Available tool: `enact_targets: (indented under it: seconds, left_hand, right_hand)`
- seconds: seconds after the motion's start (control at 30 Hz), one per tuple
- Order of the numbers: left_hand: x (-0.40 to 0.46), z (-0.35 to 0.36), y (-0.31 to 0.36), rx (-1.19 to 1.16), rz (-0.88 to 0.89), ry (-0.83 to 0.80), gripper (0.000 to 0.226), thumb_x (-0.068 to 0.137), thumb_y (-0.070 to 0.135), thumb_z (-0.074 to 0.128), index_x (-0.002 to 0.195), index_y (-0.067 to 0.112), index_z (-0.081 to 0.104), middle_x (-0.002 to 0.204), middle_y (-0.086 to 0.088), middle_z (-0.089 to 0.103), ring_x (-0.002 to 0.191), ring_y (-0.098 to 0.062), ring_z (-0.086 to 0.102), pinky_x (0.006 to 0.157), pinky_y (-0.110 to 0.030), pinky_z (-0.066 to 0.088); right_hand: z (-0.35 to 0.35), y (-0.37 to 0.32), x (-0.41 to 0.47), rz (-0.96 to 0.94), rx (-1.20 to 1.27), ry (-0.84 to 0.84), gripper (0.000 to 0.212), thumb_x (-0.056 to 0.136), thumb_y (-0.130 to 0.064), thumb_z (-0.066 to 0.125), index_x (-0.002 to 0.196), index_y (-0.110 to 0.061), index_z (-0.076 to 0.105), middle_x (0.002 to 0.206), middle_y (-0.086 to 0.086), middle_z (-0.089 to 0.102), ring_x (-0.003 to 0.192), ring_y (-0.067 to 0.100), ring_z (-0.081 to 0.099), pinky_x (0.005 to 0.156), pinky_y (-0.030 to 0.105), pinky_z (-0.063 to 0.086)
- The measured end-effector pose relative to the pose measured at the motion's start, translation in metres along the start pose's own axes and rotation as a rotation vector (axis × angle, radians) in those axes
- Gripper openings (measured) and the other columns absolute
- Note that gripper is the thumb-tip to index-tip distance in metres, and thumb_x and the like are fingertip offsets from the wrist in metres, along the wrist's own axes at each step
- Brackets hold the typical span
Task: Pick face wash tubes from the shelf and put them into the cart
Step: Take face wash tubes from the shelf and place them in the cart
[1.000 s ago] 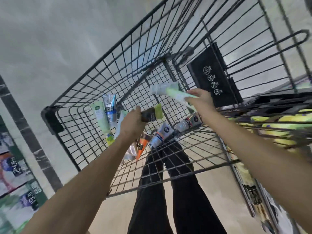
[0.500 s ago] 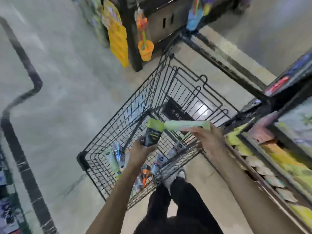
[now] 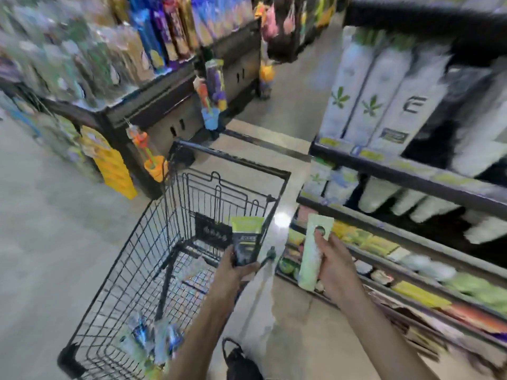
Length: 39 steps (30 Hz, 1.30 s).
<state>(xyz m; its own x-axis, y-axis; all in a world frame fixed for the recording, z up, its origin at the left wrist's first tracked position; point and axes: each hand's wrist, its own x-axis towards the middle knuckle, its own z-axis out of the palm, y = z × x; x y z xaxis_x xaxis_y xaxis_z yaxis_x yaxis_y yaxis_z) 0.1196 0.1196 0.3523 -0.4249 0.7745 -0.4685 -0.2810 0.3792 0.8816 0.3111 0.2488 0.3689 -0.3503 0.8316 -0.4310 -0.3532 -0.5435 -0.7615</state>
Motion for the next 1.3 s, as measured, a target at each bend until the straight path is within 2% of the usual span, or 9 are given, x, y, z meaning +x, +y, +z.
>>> enact_targets:
  seconds: [0.13,0.23,0.3,0.47,0.53,0.73,0.9,1.1,1.3]
  left_hand:
    - [-0.017,0.069,-0.016,0.088,0.074,-0.137,0.059,0.079,-0.010,0.077,0.128,0.015,0.057,0.109,-0.006,0.076,0.099,-0.023,0.071,0.083,-0.032,0.053]
    - [-0.033,0.118,-0.031,0.118,0.074,-0.214,0.062,0.074,-0.005,0.084,0.125,0.016,0.057,0.113,-0.012,0.075,0.104,-0.025,0.070,0.087,-0.034,0.054]
    - [-0.044,0.149,-0.041,0.141,0.077,-0.253,0.060,0.072,-0.005,0.085,0.122,0.015,0.057,0.106,-0.009,0.075,0.098,-0.023,0.070,0.082,-0.029,0.054]
    - [-0.062,0.215,-0.054,0.155,0.101,-0.355,0.074,0.063,0.009,0.088,0.129,0.017,0.056,0.111,-0.010,0.076,0.106,-0.031,0.071,0.092,-0.043,0.056]
    - [-0.065,0.234,-0.054,0.175,0.120,-0.393,0.073,0.067,0.008,0.087,0.131,0.017,0.054,0.114,-0.011,0.075,0.110,-0.032,0.070,0.093,-0.041,0.054]
    - [-0.059,0.273,-0.044,0.239,0.135,-0.467,0.066,0.080,0.000,0.082,0.132,0.028,0.053,0.122,-0.001,0.072,0.114,-0.020,0.068,0.096,-0.036,0.053]
    - [-0.038,0.286,-0.033,0.254,0.125,-0.490,0.071,0.082,0.001,0.081,0.137,0.031,0.049,0.126,0.006,0.071,0.120,-0.017,0.065,0.100,-0.036,0.052]
    - [-0.012,0.293,-0.026,0.226,0.106,-0.489,0.070,0.082,0.001,0.082,0.138,0.028,0.049,0.123,0.007,0.073,0.118,-0.014,0.066,0.108,-0.040,0.047]
    - [0.001,0.283,-0.028,0.231,0.118,-0.490,0.070,0.081,0.002,0.082,0.139,0.025,0.051,0.123,0.004,0.074,0.119,-0.018,0.067,0.112,-0.049,0.045]
  right_hand:
    - [-0.072,-0.032,-0.036,0.005,0.042,0.082,0.020,0.098,-0.005,0.061,0.117,-0.010,0.066,0.096,0.004,0.079,0.081,0.020,0.074,0.072,0.037,0.058]
    - [-0.123,-0.051,-0.063,-0.011,0.010,0.099,0.059,0.072,0.005,0.077,0.128,-0.004,0.061,0.104,0.012,0.076,0.086,0.025,0.072,0.075,0.039,0.055]
    - [-0.154,-0.059,-0.082,-0.024,0.002,0.121,0.073,0.059,0.008,0.073,0.130,-0.003,0.057,0.104,0.019,0.073,0.085,0.032,0.070,0.072,0.040,0.056]
    - [-0.218,-0.073,-0.115,-0.094,-0.048,0.188,0.052,0.076,0.019,0.068,0.121,-0.006,0.067,0.116,0.026,0.070,0.098,0.037,0.066,0.091,0.053,0.052]
    - [-0.234,-0.082,-0.126,-0.119,-0.071,0.208,0.045,0.081,0.017,0.068,0.121,-0.006,0.069,0.120,0.023,0.072,0.103,0.037,0.068,0.095,0.053,0.052]
    - [-0.255,-0.109,-0.132,-0.236,-0.161,0.277,0.040,0.086,0.008,0.073,0.120,-0.012,0.070,0.117,0.011,0.075,0.113,0.032,0.068,0.088,0.042,0.054]
    - [-0.262,-0.121,-0.116,-0.298,-0.284,0.372,0.043,0.087,-0.004,0.078,0.122,-0.028,0.070,0.118,-0.004,0.076,0.114,0.024,0.069,0.097,0.052,0.056]
    - [-0.257,-0.139,-0.088,-0.372,-0.374,0.449,0.039,0.088,-0.007,0.079,0.119,-0.029,0.068,0.111,-0.008,0.076,0.107,0.017,0.071,0.086,0.043,0.061]
    - [-0.254,-0.162,-0.052,-0.475,-0.476,0.442,0.038,0.089,-0.009,0.079,0.122,-0.024,0.068,0.112,-0.006,0.076,0.103,0.009,0.071,0.086,0.033,0.059]
